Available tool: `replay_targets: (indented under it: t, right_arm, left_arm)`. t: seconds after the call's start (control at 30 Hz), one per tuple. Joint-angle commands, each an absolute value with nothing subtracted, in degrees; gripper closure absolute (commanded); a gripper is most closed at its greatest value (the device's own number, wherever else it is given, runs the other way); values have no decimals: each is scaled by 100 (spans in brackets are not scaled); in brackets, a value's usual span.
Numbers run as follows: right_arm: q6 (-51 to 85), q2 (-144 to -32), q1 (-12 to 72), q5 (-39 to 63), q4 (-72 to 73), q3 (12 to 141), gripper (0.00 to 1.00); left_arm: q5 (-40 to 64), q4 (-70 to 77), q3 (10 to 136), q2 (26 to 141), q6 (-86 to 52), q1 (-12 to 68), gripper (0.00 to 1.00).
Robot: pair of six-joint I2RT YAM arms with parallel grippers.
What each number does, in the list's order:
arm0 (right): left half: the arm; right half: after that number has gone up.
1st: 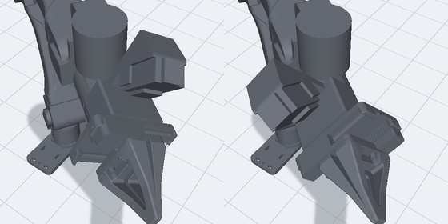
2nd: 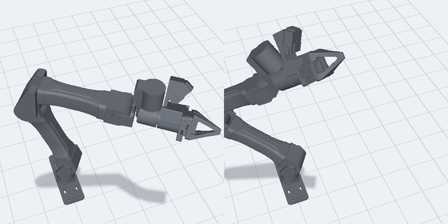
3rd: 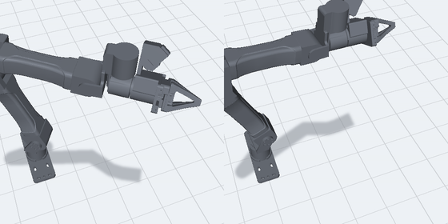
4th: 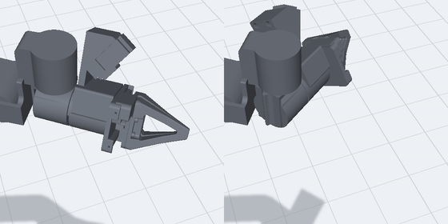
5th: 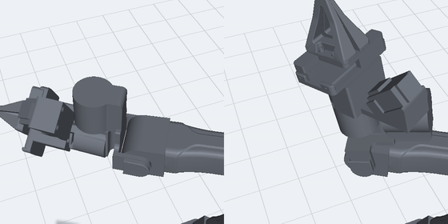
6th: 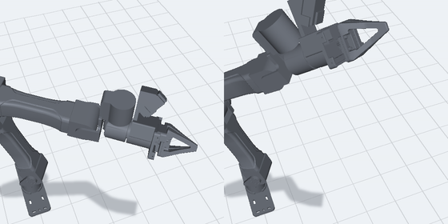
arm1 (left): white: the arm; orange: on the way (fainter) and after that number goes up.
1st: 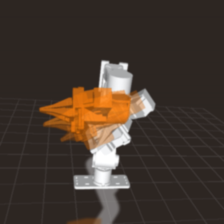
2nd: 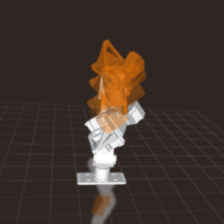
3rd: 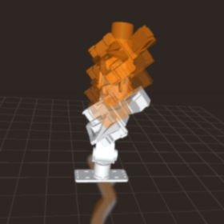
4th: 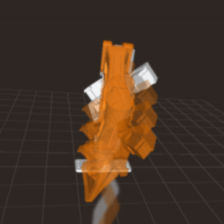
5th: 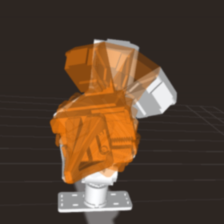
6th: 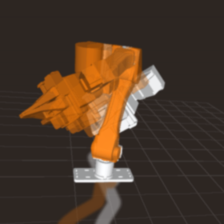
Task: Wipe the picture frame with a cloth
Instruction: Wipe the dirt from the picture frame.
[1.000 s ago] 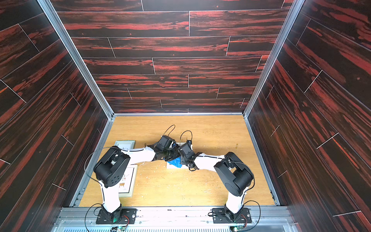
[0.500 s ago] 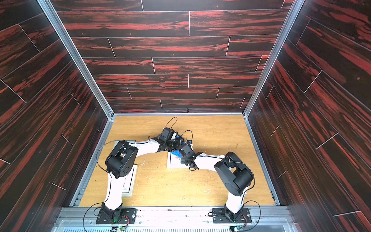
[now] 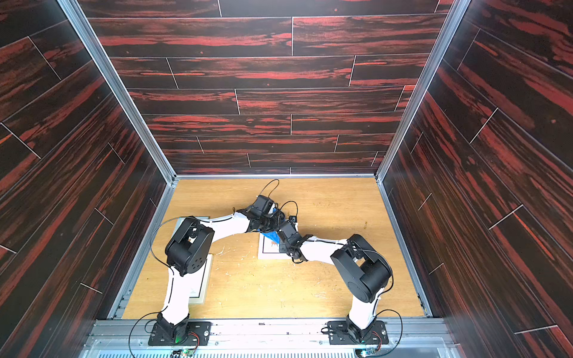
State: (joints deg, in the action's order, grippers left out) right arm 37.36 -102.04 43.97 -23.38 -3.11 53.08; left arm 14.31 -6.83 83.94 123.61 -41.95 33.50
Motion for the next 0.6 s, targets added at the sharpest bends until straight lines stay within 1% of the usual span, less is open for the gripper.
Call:
replay_targets:
  t: [0.0,0.1,0.17,0.4,0.5,0.57]
  right_arm:
    - [3694,-10164,4394,-2511,-616,5213,100]
    - [3699,-10165,4395,-2501,-585,5179,100]
    - [3700,-10185,4388,-2477,-572,5182,100]
    - [3707,-10202,4392,-2408,-567,5226,100]
    - [3707,-10178,4395,-2446,-587,5212,100]
    - [3716,-10170,4393,-2456,-589,5198,100]
  left_arm:
    - [1156,-1021,7932,12114,-4023,2962,97]
    - [922,-1048,7606,11835,-3947,2750,97]
    - [967,-1133,7661,11816,-3936,2776,97]
    - [1256,-1286,8919,12596,-4069,3446,97]
    - [1126,-1482,9024,12636,-3971,3410,97]
    - [1080,-1602,8781,12468,-3846,3230,97]
